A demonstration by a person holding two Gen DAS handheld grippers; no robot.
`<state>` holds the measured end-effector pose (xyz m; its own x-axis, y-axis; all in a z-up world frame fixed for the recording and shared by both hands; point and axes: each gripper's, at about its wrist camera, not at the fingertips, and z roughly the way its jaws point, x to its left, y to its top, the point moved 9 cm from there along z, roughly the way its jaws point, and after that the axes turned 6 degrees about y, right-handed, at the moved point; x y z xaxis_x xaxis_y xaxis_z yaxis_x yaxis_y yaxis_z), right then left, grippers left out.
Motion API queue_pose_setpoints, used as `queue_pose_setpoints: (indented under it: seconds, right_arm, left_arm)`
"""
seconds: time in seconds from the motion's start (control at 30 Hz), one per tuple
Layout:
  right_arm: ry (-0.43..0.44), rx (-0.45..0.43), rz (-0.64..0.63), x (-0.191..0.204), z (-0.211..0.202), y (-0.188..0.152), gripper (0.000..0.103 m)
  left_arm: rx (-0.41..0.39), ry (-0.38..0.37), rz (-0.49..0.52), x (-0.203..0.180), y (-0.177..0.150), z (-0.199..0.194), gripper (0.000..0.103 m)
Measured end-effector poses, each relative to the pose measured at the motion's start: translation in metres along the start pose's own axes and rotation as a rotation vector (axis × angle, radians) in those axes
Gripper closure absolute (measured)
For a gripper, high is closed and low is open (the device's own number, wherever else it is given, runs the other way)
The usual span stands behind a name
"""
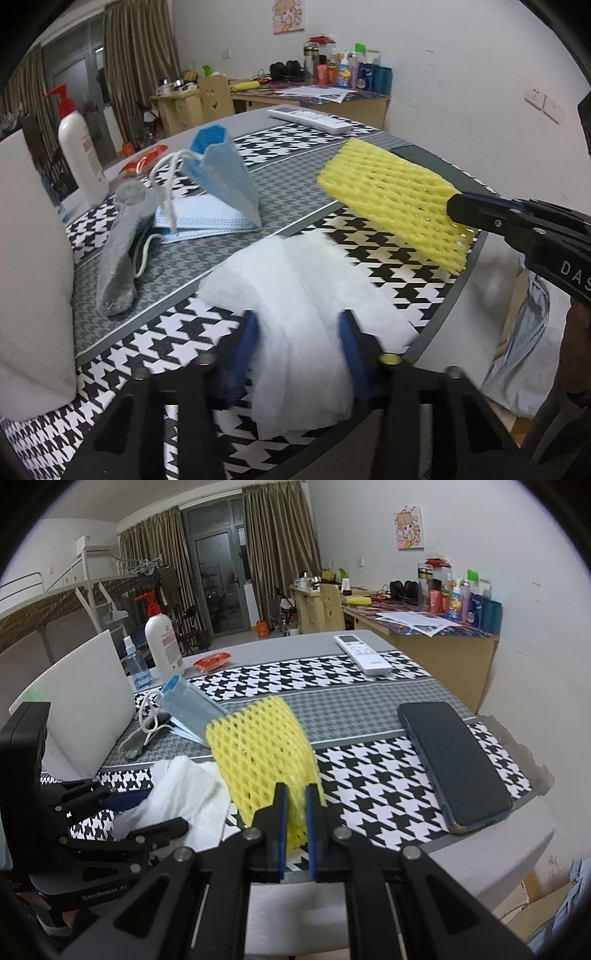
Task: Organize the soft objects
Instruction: 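Close right gripper on the yellow mesh sleeve while left gripper closes on the white tissue, then lift the tissue with left gripper while right gripper carries the mesh sleeve toward the foam box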
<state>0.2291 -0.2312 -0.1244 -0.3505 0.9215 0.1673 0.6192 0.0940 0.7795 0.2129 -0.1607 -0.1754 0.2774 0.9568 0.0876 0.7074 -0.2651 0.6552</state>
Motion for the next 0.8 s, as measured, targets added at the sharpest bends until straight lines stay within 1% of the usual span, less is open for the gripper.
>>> queue_pose_setpoints:
  seconds: [0.03,0.07,0.1,0.13,0.17,0.23,0.33,0.47,0.8]
  right_arm:
    - [-0.001,-0.001,0.003,-0.001,0.0,0.0,0.091]
    - [0.0,-0.002,0.004,-0.001,-0.001,-0.001,0.091]
    - [0.0,-0.003,0.005,-0.001,-0.001,-0.001,0.091]
    - [0.001,-0.004,0.006,-0.001,-0.001,-0.001,0.091]
    - [0.004,-0.005,0.005,0.0,-0.002,-0.001,0.091]
    - [0.005,-0.01,0.002,0.0,-0.003,-0.001,0.091]
    - [0.008,-0.018,0.0,0.001,-0.006,0.0,0.091]
    - [0.012,-0.03,-0.007,0.006,-0.008,0.004,0.091]
    - [0.016,-0.077,-0.047,0.025,-0.021,0.018,0.091]
  left_arm:
    - [-0.001,-0.004,0.01,-0.003,0.001,0.0,0.069]
    - [-0.003,-0.01,0.019,-0.004,0.001,0.0,0.077]
    - [-0.004,-0.02,0.027,-0.007,0.001,0.0,0.082]
    - [-0.005,-0.023,0.036,-0.009,0.002,0.0,0.091]
    - [-0.008,-0.02,0.044,-0.01,0.002,0.0,0.094]
    - [-0.011,-0.023,0.056,-0.011,0.003,0.0,0.096]
    - [-0.034,-0.026,0.054,-0.007,0.006,-0.005,0.096]
    - [-0.075,-0.024,0.045,0.0,0.013,-0.02,0.096]
    - [-0.139,-0.006,0.021,0.016,0.014,-0.049,0.096]
